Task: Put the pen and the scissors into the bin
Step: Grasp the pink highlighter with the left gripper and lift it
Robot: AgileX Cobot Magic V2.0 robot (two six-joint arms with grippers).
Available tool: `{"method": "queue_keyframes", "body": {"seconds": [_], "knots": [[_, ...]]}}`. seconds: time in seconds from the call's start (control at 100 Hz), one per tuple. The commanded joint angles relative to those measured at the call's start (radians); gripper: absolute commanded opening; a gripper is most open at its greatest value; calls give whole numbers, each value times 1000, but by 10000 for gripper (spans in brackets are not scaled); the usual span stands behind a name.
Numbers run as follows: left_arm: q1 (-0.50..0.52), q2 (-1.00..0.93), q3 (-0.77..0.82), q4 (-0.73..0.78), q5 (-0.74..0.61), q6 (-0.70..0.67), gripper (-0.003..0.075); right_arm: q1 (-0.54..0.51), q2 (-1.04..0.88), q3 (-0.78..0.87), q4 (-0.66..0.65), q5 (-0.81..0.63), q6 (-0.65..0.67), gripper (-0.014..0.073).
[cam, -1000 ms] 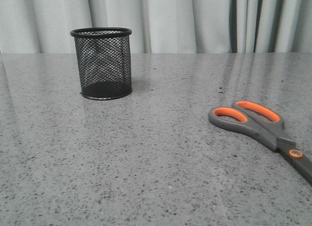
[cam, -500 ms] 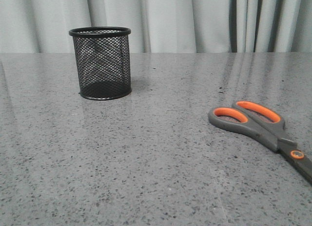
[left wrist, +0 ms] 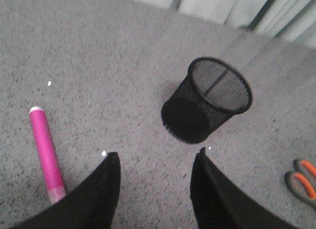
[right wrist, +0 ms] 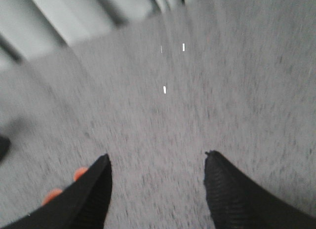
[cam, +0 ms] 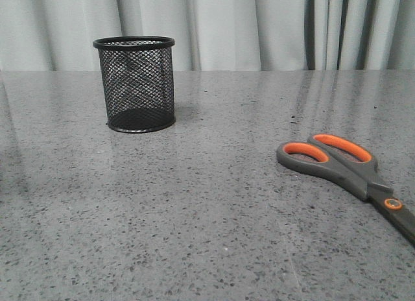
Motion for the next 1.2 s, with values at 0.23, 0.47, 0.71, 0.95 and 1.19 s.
{"method": "queue_keyframes", "body": {"seconds": [0.23, 0.47, 0.71, 0.95, 1.19], "knots": [[0, 365, -323, 356, 233, -186, 314, 114, 61, -43, -10, -6, -16, 380], [0, 549, -327, 358, 256, -194, 296, 120, 61, -43, -10, -6, -16, 380], [0, 641, -327, 362, 242, -194, 239, 120, 61, -43, -5, -6, -16, 380], [0, 701, -327, 362, 223, -194, 239, 120, 61, -43, 24, -6, -16, 380], [0, 748, -327, 363, 216, -173, 179, 120, 61, -43, 57, -6, -16, 380]]}}
